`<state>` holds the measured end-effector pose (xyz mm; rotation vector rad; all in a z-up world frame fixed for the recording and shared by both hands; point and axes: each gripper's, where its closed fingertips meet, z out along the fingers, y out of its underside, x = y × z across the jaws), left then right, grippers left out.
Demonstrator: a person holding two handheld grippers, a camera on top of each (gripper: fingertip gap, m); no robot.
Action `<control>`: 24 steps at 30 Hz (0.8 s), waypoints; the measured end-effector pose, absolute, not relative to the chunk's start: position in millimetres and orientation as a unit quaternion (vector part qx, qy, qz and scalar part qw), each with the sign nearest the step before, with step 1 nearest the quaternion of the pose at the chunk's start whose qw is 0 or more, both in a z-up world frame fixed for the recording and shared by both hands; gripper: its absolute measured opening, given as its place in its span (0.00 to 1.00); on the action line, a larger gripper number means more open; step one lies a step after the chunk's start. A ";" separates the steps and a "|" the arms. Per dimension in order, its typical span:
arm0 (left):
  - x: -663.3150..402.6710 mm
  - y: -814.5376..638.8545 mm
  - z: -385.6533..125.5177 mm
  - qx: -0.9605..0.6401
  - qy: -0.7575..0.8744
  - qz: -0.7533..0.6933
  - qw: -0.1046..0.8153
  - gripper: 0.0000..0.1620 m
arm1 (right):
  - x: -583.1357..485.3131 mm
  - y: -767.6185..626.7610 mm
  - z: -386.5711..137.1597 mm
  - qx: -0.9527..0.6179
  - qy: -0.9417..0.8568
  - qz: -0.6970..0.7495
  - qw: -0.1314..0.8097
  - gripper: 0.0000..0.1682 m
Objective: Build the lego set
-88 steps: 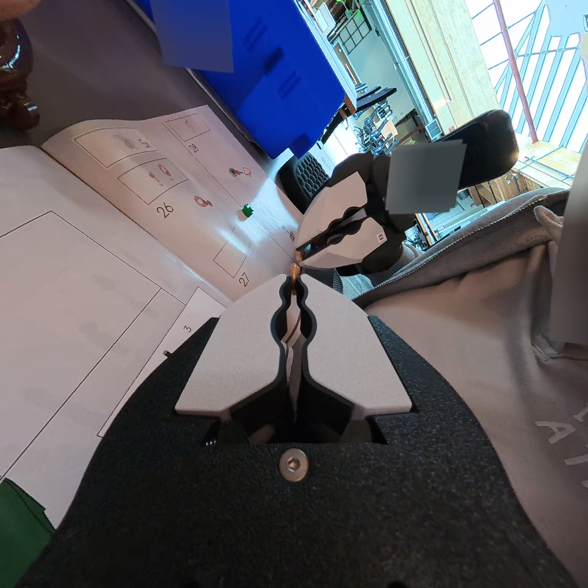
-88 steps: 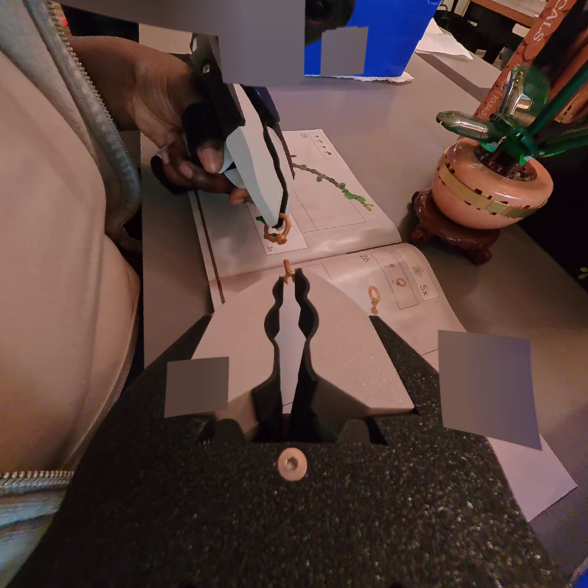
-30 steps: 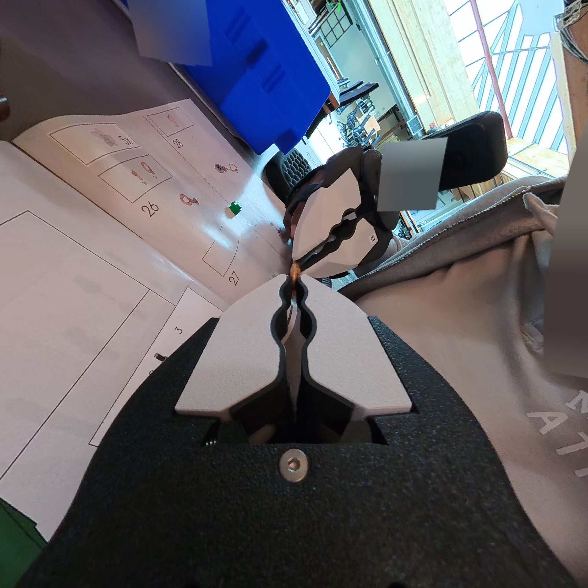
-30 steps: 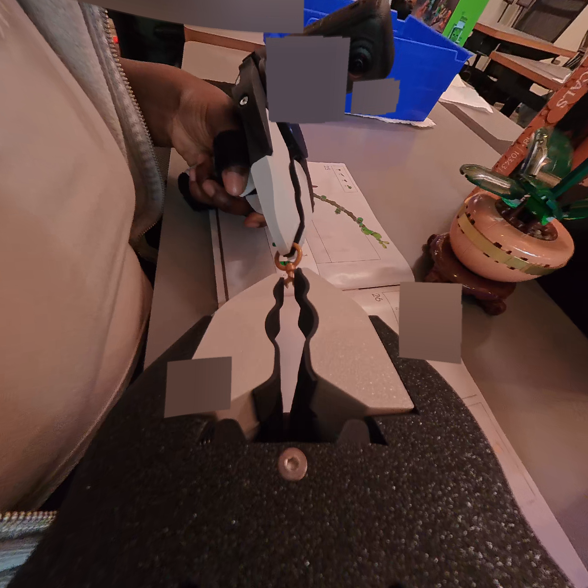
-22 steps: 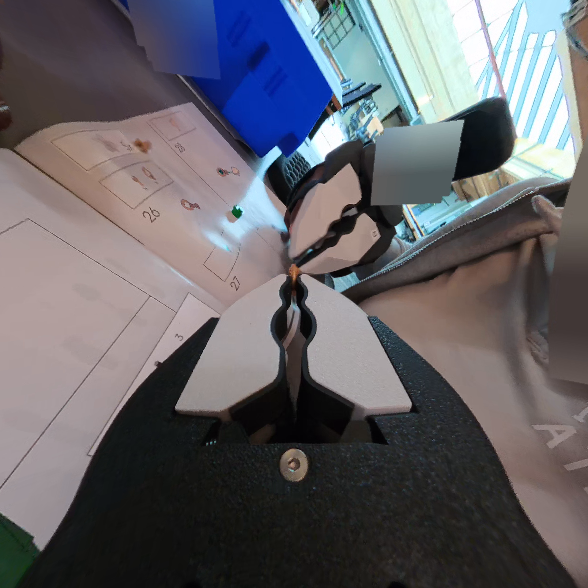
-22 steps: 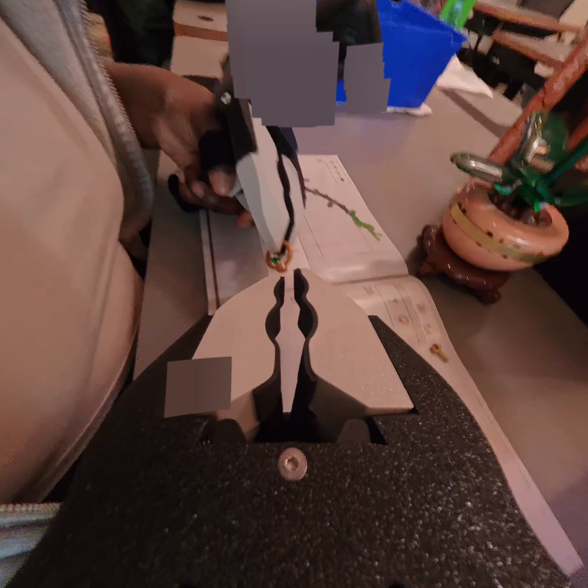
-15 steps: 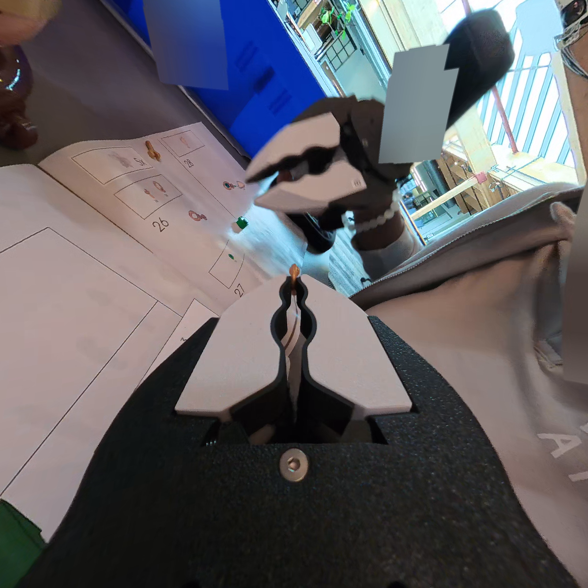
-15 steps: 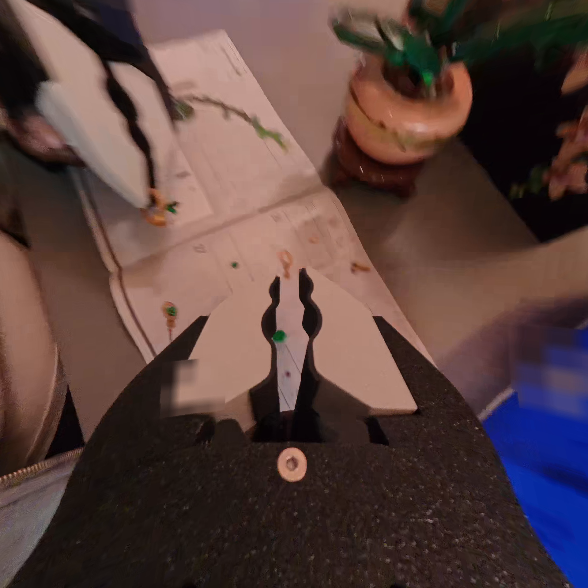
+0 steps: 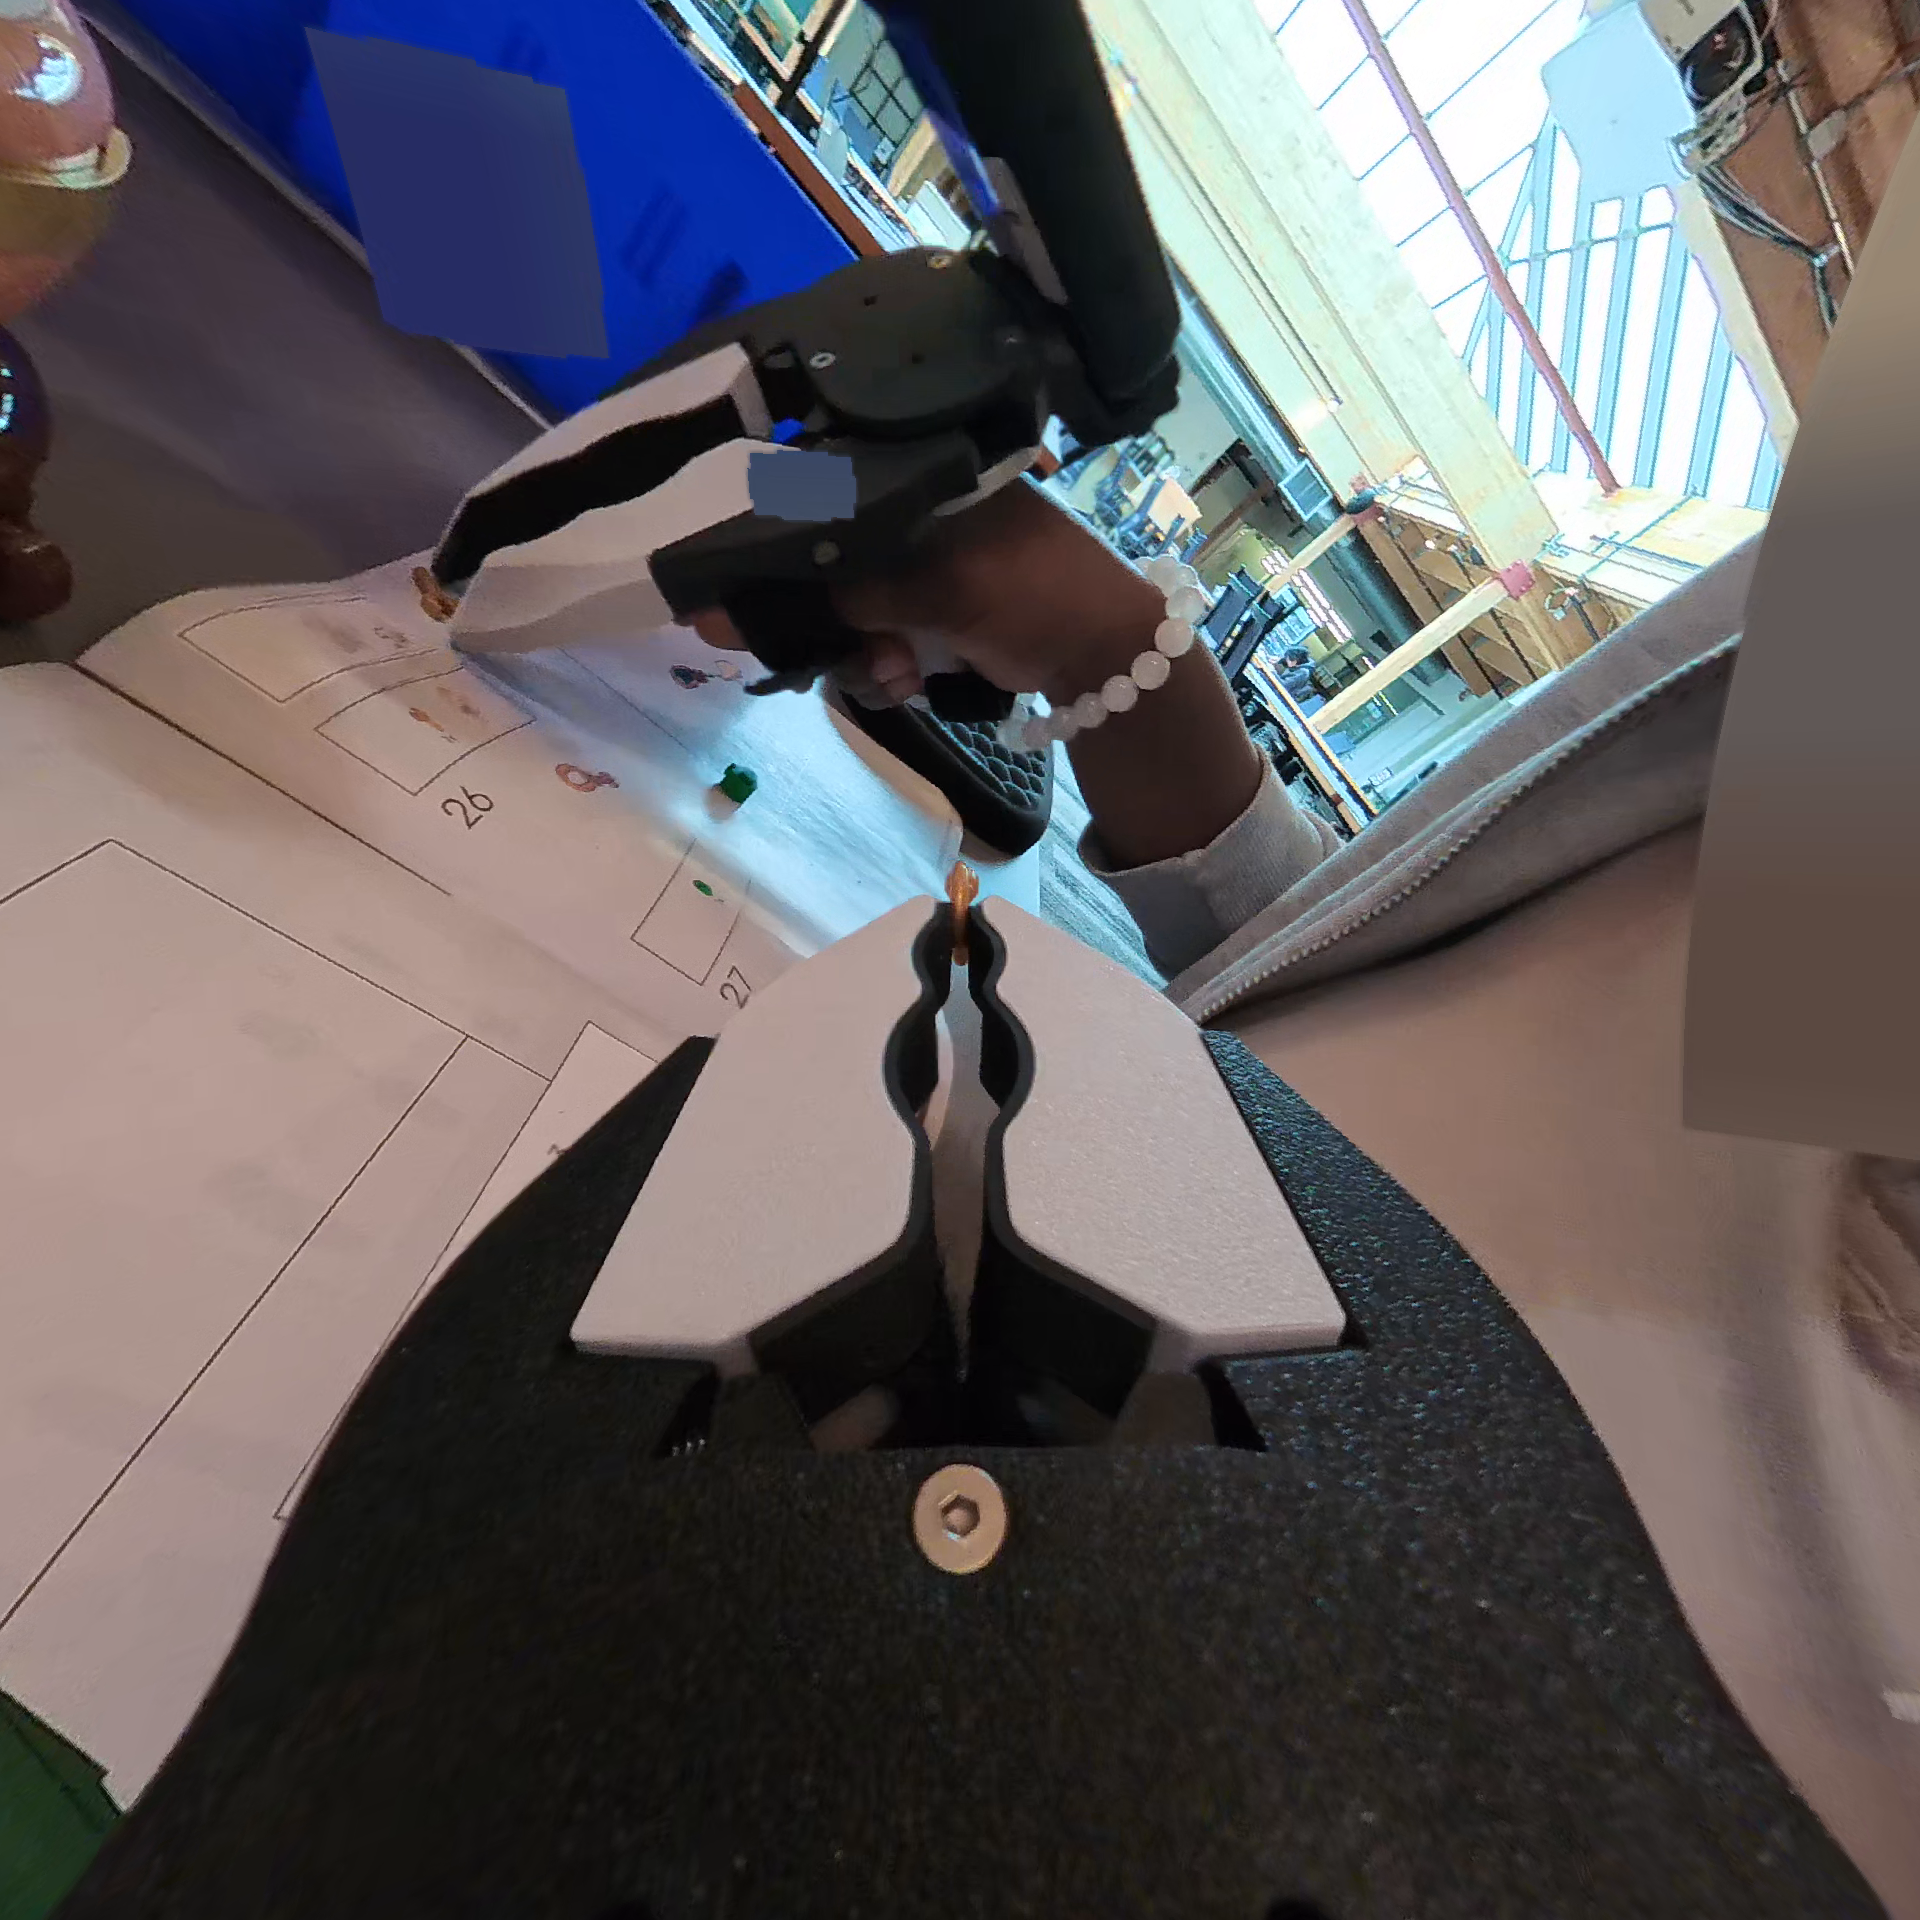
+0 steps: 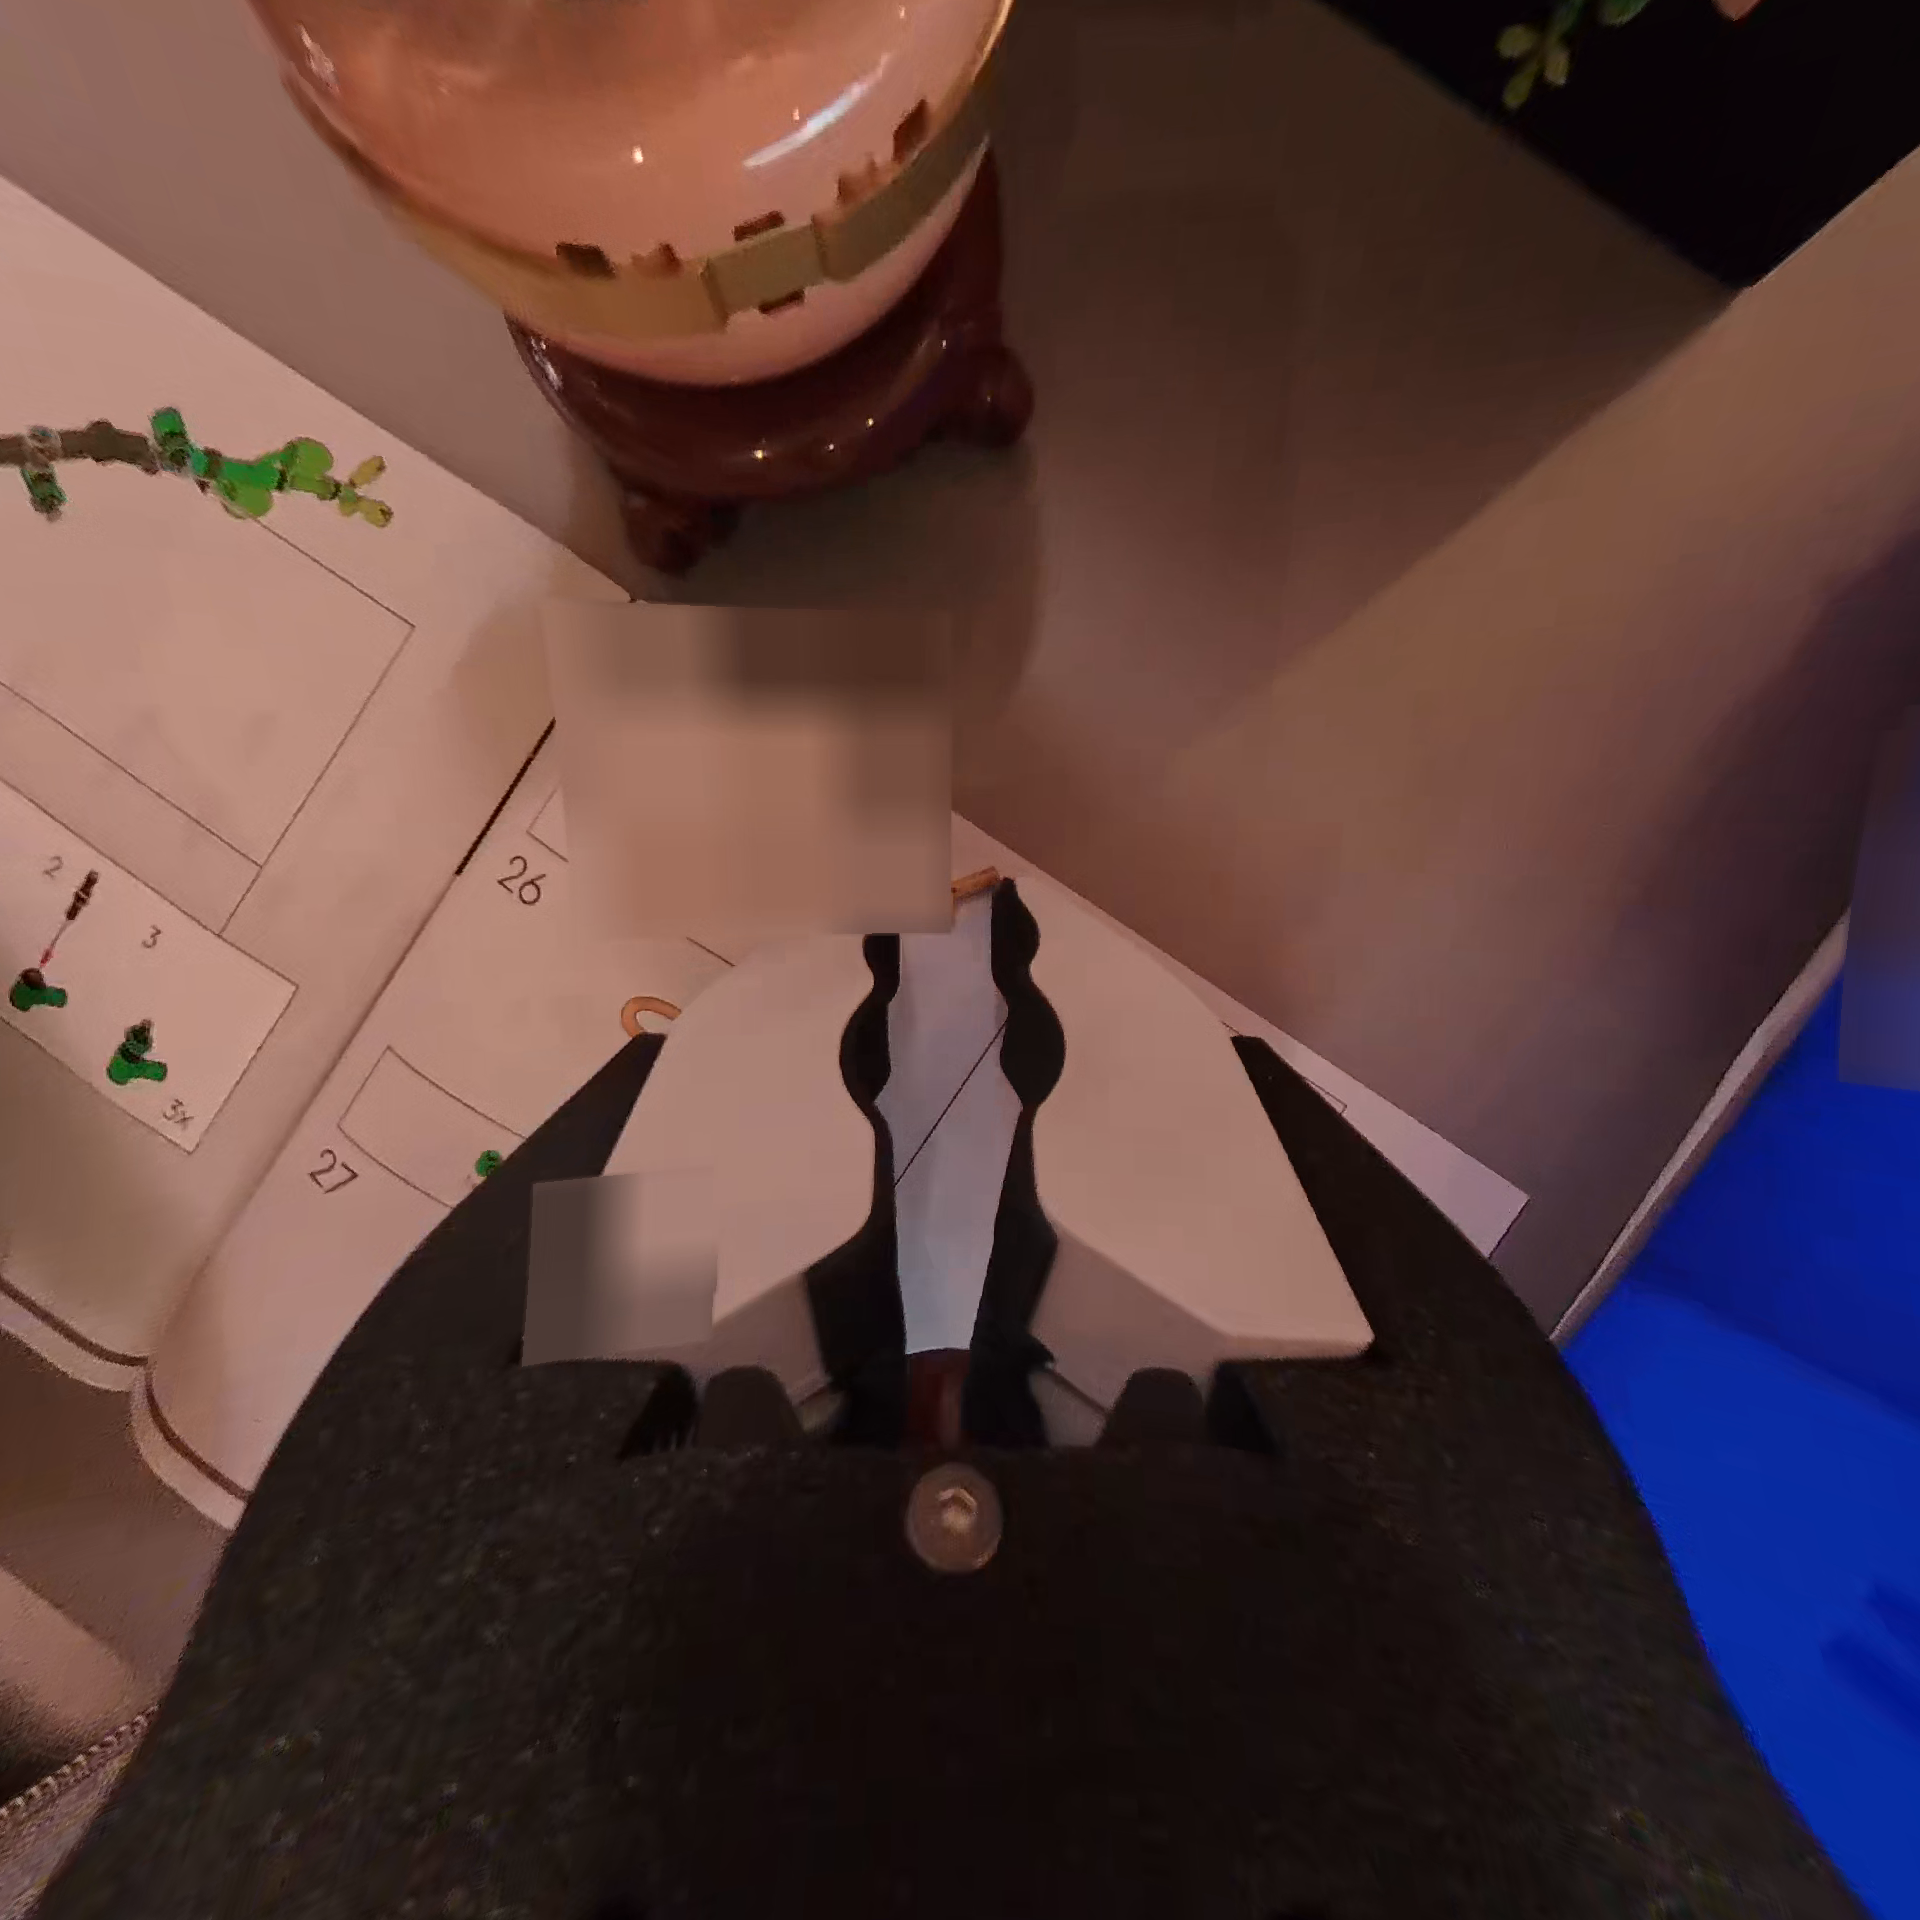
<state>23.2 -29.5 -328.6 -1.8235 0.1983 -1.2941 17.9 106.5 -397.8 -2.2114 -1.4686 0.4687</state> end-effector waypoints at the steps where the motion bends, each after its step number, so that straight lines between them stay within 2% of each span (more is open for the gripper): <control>1: 23.7 -30.5 -327.9 -0.729 0.082 -0.524 0.432 0.01 | 18.0 107.5 -398.1 -0.803 -0.529 0.169 0.218 0.10; 6: 24.2 -33.9 -324.3 -0.717 0.088 -0.544 0.426 0.01 | 13.0 103.0 -397.7 -0.748 -0.617 0.147 0.196 0.05; 12: 23.2 -34.4 -322.4 -0.712 0.087 -0.551 0.427 0.01 | 21.0 88.0 -397.2 -0.529 -0.836 0.073 0.128 0.03; 14: 23.6 -34.8 -322.3 -0.711 0.089 -0.552 0.425 0.01 | 23.1 84.9 -394.5 -0.532 -0.836 0.084 0.107 0.05; 18: 22.2 -34.1 -321.6 -0.709 0.083 -0.556 0.426 0.01 | 29.2 80.4 -390.4 -0.592 -0.792 0.116 0.090 0.16; 24: 19.9 -33.1 -320.4 -0.705 0.075 -0.561 0.428 0.01 | 38.7 79.3 -396.6 -0.653 -0.741 0.103 0.122 0.10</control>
